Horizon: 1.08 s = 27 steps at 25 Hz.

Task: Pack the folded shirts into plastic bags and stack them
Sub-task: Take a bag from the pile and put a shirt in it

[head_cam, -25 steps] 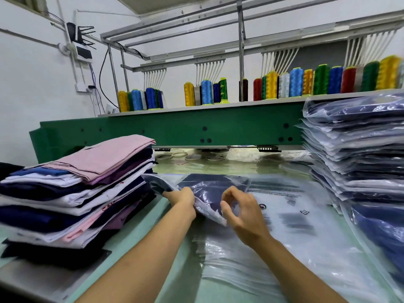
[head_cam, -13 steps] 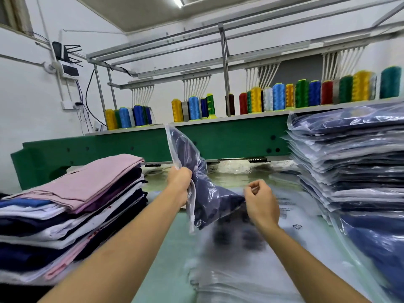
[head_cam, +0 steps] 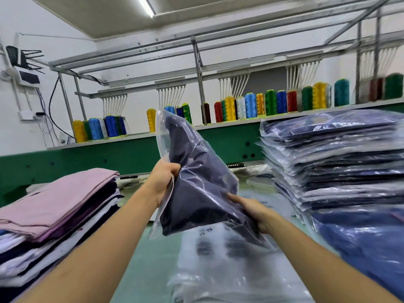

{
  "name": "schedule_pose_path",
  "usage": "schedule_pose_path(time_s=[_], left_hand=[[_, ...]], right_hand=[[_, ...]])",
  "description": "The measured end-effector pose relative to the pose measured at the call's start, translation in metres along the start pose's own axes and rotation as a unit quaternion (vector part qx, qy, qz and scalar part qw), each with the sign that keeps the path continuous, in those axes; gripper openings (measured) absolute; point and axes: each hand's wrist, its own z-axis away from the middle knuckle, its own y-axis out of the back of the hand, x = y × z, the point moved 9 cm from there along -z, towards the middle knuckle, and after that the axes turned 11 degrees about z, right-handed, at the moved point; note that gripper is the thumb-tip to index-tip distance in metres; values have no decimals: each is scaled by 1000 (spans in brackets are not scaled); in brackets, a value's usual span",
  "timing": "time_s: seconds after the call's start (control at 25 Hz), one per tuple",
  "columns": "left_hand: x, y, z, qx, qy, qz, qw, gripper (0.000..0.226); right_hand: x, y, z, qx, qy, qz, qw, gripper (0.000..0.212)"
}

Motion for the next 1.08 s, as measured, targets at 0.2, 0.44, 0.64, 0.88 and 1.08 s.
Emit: schedule_pose_path(time_s=[0.2,0.44,0.64,0.88,1.08], left_hand=[[-23,45,14,134,68,-44,988,30],[-59,33,33,102,105,-156,977,16],[-101,-17,34,79,118,-125,982,24],[-157,-126,39,-7,165,-36,986,61],[-195,-207,46,-61,183,-22,981,77]], right_hand=[[-15,44,17,175,74,43,981,13],[-41,111,75,326,104,277,898,23],[-24,183,120,374,34,381,845,33],[8,275,163,415,-39,430,801,35],[33,352,188,472,-106,436,759,33]])
